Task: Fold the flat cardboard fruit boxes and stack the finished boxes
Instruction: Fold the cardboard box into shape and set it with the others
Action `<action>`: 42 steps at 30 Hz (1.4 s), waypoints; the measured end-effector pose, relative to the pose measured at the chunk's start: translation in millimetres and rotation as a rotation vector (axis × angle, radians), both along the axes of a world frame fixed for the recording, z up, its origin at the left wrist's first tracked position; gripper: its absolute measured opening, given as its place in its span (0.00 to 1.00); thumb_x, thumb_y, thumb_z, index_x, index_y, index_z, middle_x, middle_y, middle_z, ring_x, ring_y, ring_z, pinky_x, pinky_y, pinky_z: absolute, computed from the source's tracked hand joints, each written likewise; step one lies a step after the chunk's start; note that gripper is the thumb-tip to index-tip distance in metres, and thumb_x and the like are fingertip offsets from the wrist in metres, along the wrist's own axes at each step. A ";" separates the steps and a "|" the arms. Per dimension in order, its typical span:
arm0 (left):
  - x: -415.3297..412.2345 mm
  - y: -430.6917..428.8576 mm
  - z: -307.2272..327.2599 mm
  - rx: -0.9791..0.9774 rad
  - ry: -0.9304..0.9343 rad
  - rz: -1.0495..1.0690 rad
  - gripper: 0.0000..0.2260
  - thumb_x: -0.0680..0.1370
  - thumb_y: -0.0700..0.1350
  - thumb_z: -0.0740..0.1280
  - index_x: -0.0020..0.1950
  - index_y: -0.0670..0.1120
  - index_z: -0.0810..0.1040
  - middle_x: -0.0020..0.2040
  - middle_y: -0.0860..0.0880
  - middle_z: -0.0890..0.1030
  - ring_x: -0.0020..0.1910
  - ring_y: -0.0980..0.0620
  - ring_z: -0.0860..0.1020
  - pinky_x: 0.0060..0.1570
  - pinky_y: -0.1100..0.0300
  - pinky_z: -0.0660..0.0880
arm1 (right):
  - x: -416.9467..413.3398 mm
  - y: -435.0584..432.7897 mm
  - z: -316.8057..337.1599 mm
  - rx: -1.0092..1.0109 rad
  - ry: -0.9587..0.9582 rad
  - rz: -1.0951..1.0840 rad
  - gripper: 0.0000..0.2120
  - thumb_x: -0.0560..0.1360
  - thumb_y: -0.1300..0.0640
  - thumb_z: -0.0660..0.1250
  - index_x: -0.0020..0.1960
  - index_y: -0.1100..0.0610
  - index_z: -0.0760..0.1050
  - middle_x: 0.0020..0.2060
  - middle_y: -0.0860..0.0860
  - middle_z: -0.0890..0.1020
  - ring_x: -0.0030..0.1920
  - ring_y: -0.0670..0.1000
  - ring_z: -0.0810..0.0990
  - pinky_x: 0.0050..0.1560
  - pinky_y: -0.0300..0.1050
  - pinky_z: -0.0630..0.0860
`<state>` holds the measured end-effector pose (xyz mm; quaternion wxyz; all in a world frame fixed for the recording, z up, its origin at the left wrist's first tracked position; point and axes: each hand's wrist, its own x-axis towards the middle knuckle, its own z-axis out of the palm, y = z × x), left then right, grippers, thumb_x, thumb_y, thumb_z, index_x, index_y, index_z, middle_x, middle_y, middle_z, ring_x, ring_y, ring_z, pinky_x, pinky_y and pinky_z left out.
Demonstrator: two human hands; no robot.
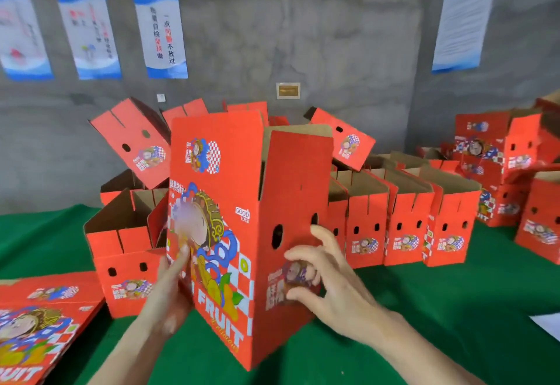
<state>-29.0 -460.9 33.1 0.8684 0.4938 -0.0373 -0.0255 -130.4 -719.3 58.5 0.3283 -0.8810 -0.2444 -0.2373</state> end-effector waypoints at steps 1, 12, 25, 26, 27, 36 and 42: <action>3.5 -3.3 2.9 -0.022 -0.008 0.013 0.25 0.71 0.56 0.66 0.68 0.54 0.69 0.59 0.49 0.81 0.57 0.46 0.79 0.46 0.44 0.80 | 1.3 2.4 2.4 -0.017 0.029 0.005 0.33 0.70 0.46 0.71 0.63 0.22 0.55 0.68 0.28 0.38 0.55 0.36 0.65 0.60 0.33 0.63; 43.1 -68.7 66.4 0.129 -0.145 0.016 0.20 0.81 0.54 0.57 0.68 0.44 0.70 0.56 0.45 0.81 0.47 0.48 0.82 0.36 0.57 0.81 | 34.9 -1.2 67.2 -0.020 -0.112 -0.294 0.43 0.67 0.57 0.77 0.61 0.28 0.51 0.69 0.43 0.43 0.62 0.60 0.71 0.64 0.56 0.72; 113.7 -181.8 93.7 0.731 -0.357 -0.266 0.24 0.81 0.53 0.60 0.76 0.58 0.56 0.61 0.59 0.74 0.61 0.52 0.73 0.62 0.49 0.69 | 104.7 -110.9 104.3 -0.009 -0.158 -0.665 0.35 0.69 0.59 0.75 0.62 0.38 0.56 0.67 0.55 0.54 0.55 0.62 0.76 0.57 0.56 0.75; 123.5 -194.5 95.1 0.774 -0.387 -0.282 0.23 0.81 0.53 0.58 0.75 0.60 0.56 0.65 0.57 0.72 0.64 0.52 0.71 0.64 0.50 0.66 | 111.3 -122.8 106.0 -0.008 -0.143 -0.698 0.35 0.69 0.59 0.75 0.63 0.38 0.56 0.68 0.56 0.54 0.54 0.63 0.76 0.57 0.56 0.75; 133.2 -207.7 96.5 0.833 -0.429 -0.299 0.21 0.82 0.53 0.57 0.74 0.60 0.57 0.69 0.56 0.70 0.67 0.53 0.68 0.67 0.51 0.64 | 118.5 -135.9 107.7 -0.019 -0.130 -0.732 0.35 0.69 0.59 0.74 0.63 0.39 0.55 0.69 0.57 0.53 0.53 0.64 0.76 0.56 0.57 0.75; 222.9 -300.5 65.8 1.570 -0.762 -0.217 0.21 0.83 0.50 0.52 0.73 0.42 0.64 0.72 0.43 0.67 0.71 0.47 0.66 0.62 0.63 0.62 | 190.7 -253.6 111.8 -0.136 -0.036 -1.080 0.32 0.74 0.64 0.63 0.67 0.40 0.54 0.72 0.64 0.46 0.44 0.64 0.78 0.50 0.53 0.74; 267.9 -319.4 30.7 1.689 -0.828 -0.347 0.20 0.84 0.48 0.50 0.76 0.46 0.60 0.78 0.47 0.55 0.77 0.52 0.53 0.70 0.67 0.50 | 231.0 -315.0 102.0 -0.152 -0.006 -1.232 0.35 0.71 0.71 0.60 0.70 0.43 0.56 0.72 0.68 0.45 0.43 0.64 0.79 0.42 0.48 0.67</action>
